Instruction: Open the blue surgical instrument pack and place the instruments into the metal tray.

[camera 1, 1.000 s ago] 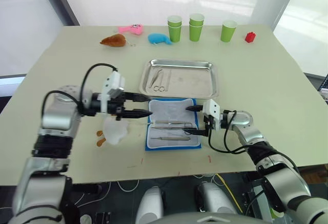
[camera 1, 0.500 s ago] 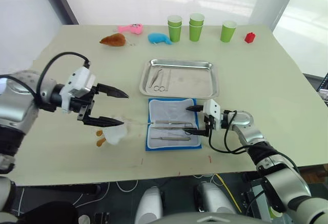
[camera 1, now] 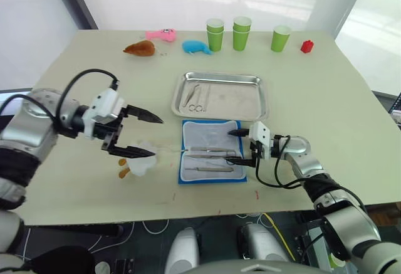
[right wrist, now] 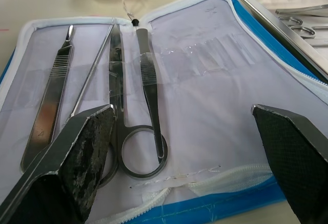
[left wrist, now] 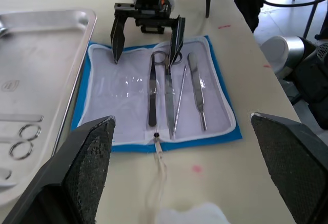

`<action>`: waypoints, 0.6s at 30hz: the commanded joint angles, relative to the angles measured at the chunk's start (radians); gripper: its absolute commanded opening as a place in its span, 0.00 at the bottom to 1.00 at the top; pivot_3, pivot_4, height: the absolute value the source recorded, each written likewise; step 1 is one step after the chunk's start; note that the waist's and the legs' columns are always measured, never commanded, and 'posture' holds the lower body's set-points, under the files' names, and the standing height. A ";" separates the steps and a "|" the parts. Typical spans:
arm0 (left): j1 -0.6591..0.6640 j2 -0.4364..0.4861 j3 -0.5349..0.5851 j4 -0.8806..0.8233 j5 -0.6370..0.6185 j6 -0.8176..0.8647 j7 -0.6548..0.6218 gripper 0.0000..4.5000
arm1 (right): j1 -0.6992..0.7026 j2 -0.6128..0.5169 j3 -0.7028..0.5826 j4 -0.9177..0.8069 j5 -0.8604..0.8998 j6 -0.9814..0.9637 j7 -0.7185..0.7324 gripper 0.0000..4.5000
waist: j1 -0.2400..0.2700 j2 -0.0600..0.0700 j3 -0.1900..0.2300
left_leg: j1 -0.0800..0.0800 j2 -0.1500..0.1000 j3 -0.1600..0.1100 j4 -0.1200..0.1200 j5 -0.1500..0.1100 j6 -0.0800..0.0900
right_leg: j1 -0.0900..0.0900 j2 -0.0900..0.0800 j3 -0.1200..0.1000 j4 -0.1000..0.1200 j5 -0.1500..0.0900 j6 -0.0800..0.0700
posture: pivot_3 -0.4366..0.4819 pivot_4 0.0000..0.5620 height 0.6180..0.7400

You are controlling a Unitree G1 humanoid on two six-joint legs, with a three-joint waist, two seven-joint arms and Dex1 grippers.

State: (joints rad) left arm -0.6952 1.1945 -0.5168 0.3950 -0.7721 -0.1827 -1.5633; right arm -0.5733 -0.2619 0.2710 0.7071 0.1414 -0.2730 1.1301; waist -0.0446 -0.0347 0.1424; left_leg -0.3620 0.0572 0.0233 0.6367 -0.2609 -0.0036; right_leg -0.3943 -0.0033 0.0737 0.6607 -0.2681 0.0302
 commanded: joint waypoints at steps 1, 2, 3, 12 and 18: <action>-0.040 -0.089 0.035 0.053 0.080 -0.034 -0.051 0.99 | 0.081 -0.031 0.066 0.099 -0.112 0.068 -0.013 1.00 | 0.003 0.001 -0.001 | 0.000 0.000 0.000 0.000 0.000 0.000 | 0.000 0.001 0.000 0.000 0.000 0.000 | 0.48 0.27 1.00; -0.045 -0.118 0.040 0.067 0.102 -0.033 -0.051 0.99 | 0.082 -0.030 0.066 0.097 -0.112 0.069 -0.014 1.00 | 0.004 0.001 0.000 | 0.000 0.000 0.000 0.000 0.000 0.000 | 0.000 0.001 0.000 0.000 0.000 0.000 | 0.48 0.27 1.00; -0.053 -0.161 0.056 0.094 0.139 -0.042 -0.051 0.99 | 0.083 -0.030 0.066 0.096 -0.111 0.070 -0.015 1.00 | 0.004 0.001 0.000 | 0.000 0.000 0.000 0.000 0.000 0.000 | 0.000 0.001 0.000 0.000 0.000 0.000 | 0.48 0.27 1.00; -0.137 -0.448 0.107 0.320 0.411 -0.110 -0.010 0.99 | 0.090 -0.029 0.066 0.088 -0.110 0.078 -0.015 1.00 | 0.002 -0.003 -0.003 | -0.002 0.000 0.000 0.001 0.000 0.000 | 0.000 0.002 0.000 0.000 0.000 0.000 | 0.48 0.27 1.00; -0.186 -0.560 0.133 0.467 0.551 -0.188 0.024 0.99 | 0.088 -0.026 0.067 0.089 -0.111 0.079 -0.016 1.00 | 0.001 -0.004 -0.004 | -0.002 0.000 0.000 0.001 0.000 0.000 | 0.000 0.002 0.000 0.001 0.000 0.000 | 0.48 0.27 1.00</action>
State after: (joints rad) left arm -0.8545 0.6430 -0.4174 0.8359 -0.2535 -0.3338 -1.5448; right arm -0.5613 -0.2649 0.2682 0.6823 0.1427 -0.2644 1.1278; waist -0.0435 -0.0387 0.1385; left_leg -0.3643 0.0571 0.0227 0.6376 -0.2609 -0.0034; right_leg -0.3940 -0.0013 0.0737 0.6613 -0.2678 0.0300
